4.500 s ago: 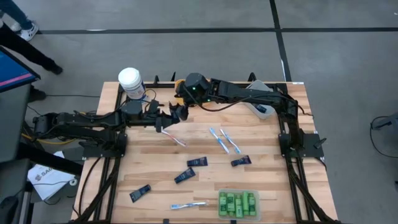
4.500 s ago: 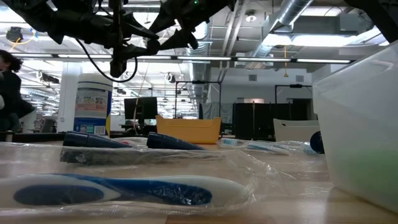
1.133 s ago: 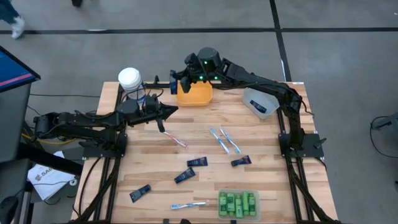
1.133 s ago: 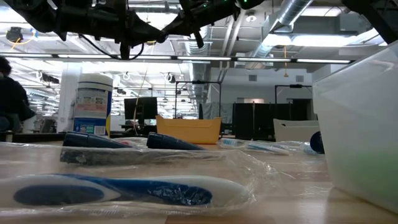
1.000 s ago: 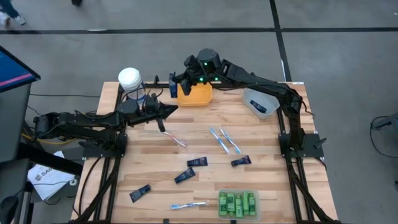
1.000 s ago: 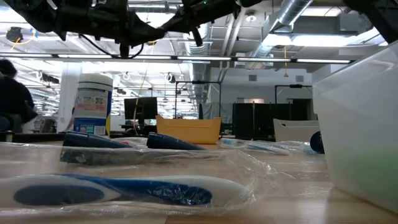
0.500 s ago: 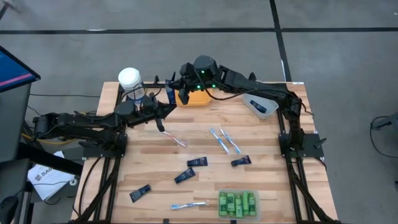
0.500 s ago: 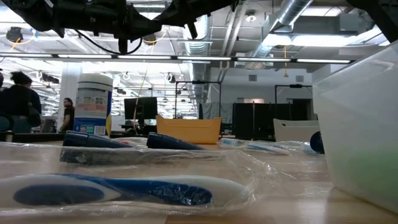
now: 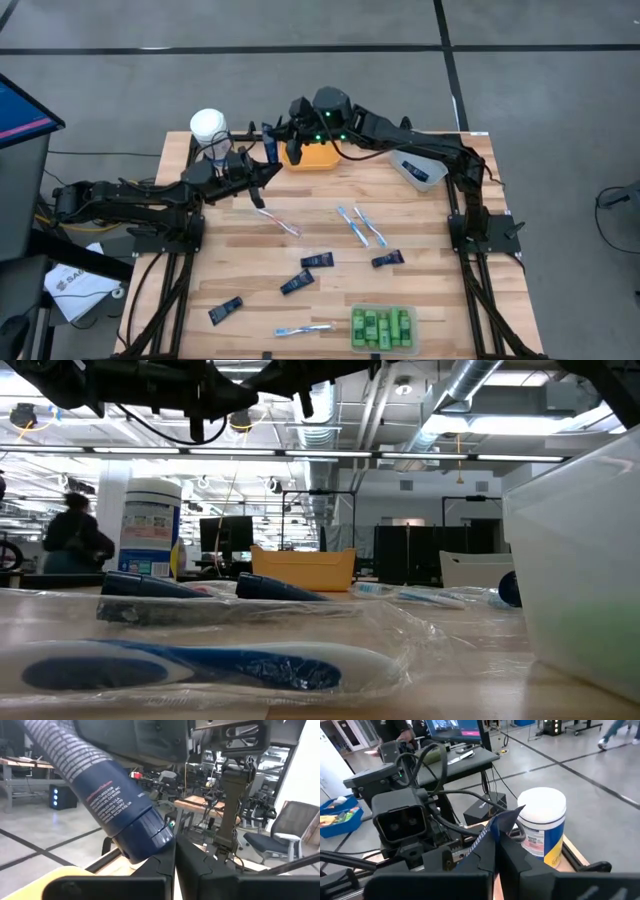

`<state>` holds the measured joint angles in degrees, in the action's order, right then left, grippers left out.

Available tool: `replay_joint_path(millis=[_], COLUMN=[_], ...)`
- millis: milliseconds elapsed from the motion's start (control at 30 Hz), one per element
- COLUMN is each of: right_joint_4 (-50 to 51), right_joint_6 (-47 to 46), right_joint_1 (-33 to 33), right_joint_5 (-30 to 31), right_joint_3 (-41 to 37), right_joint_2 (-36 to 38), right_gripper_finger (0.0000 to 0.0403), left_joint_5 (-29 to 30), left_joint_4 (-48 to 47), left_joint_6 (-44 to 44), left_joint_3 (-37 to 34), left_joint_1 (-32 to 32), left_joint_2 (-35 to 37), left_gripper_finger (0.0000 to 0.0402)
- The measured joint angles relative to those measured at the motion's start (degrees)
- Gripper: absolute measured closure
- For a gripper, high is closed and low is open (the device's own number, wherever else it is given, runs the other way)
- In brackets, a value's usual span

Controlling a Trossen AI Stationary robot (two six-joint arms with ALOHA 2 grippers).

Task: Pick & Place Travel size toiletries
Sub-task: Put the blue shaving cream into the grey bin

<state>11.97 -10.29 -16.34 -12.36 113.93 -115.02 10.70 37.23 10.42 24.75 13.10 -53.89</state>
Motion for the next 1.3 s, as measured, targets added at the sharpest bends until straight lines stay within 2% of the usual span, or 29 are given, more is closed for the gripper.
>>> replay_joint_path(millis=[533, 867, 1000, 1300], right_joint_4=[3.08, 1.65, -0.30, 7.51], right_joint_6=[3.40, 6.46, 5.78, 6.24], right_joint_1=[1.89, 3.50, 1.39, -6.43], right_joint_5=[0.79, -1.02, -0.44, 2.00], right_joint_3=[0.33, 0.24, 1.19, 6.21], right_joint_2=[0.35, 0.39, 0.09, -0.31], right_gripper_finger=[0.0403, 0.0403, 0.0403, 0.0403], left_joint_5=[2.58, 7.08, 7.88, 5.73], left_joint_4=[-0.18, -0.27, 0.02, 1.38], left_joint_6=[-1.58, -2.81, -2.02, -1.18], left_joint_3=[-0.26, -0.33, -0.33, 0.22], left_joint_1=[0.28, 0.51, 0.63, 0.59], left_joint_2=[0.30, 1.36, 1.09, 1.20], left_gripper_finger=[0.0401, 0.0401, 0.0401, 0.0385])
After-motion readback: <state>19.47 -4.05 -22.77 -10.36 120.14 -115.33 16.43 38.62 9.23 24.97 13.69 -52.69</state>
